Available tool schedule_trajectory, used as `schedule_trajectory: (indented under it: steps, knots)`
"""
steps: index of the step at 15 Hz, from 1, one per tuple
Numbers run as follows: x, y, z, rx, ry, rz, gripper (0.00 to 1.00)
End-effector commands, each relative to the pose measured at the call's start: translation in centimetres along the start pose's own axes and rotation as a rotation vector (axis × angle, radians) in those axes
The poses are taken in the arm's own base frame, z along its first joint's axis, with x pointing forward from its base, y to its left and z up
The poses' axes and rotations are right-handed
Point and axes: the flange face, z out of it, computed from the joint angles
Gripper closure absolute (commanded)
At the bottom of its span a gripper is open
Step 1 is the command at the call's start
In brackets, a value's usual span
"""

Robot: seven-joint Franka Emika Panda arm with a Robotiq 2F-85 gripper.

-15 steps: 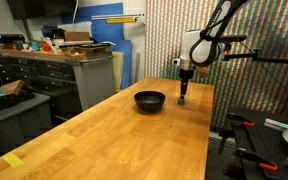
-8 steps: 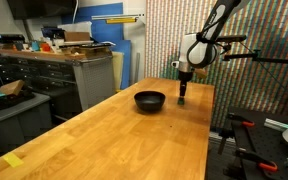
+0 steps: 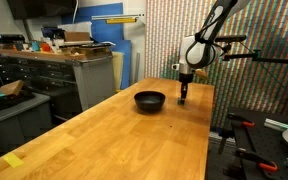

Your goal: Pick up the green box and put it in the bowl

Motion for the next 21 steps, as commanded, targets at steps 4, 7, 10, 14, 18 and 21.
schedule_trajectory:
  steps: [4,7,10,14,18,21]
  knots:
    - [0.4,0.1,-0.4,0.028,0.003,-0.024,0.79]
    - [0.9,-0.5,-1.3,0.039,0.013,-0.002,0.79]
    - [1.7,-1.2,-2.7,0.037,0.022,-0.008,0.79]
    - [2.4,-1.0,-5.5,0.001,0.025,-0.034,0.79]
    - [3.1,-1.1,-9.1,-0.027,0.03,-0.052,0.79]
    - [4.6,-1.8,-11.6,-0.054,0.037,-0.081,0.79]
